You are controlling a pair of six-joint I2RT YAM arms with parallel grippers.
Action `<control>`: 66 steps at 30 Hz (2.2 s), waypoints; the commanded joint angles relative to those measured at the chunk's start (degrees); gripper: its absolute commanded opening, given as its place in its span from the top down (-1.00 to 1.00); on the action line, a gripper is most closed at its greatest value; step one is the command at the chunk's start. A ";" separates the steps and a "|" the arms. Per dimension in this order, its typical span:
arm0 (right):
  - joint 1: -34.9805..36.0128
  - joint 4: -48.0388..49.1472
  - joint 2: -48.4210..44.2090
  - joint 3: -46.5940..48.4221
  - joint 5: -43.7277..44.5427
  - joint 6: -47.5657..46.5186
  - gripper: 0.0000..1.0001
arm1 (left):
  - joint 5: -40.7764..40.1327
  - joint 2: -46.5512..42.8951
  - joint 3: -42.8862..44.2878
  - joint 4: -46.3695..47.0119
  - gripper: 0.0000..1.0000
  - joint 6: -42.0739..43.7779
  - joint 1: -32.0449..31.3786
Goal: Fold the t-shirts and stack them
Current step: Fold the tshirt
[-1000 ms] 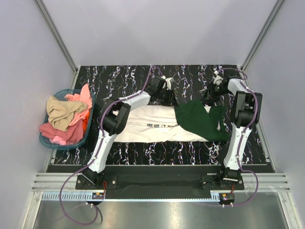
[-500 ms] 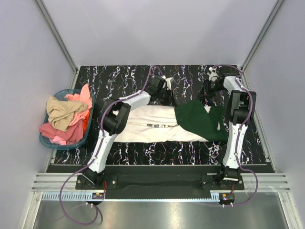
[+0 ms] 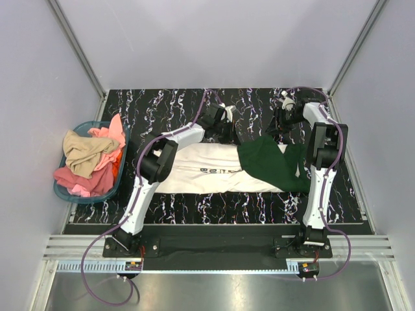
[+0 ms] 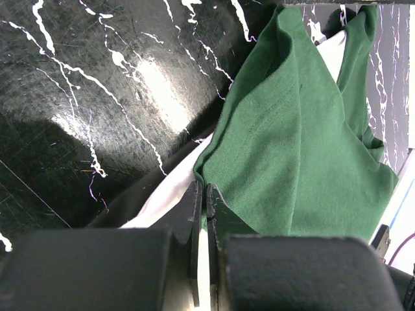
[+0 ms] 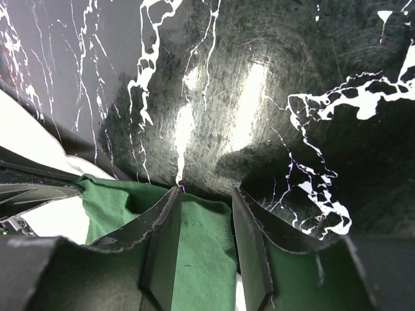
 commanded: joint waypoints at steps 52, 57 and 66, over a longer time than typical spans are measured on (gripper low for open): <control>3.92 15.35 -6.33 -4.38 9.94 -12.64 1.00 | -14.14 -10.41 -7.44 -2.84 1.00 -2.76 1.59; 3.92 16.94 -7.03 -4.82 9.50 -12.64 1.00 | -14.39 -9.53 -6.91 -3.19 1.00 -3.37 1.94; 3.92 20.28 -8.36 -6.58 11.43 -12.90 1.00 | -14.49 -9.18 -7.44 -3.71 1.00 -4.08 2.64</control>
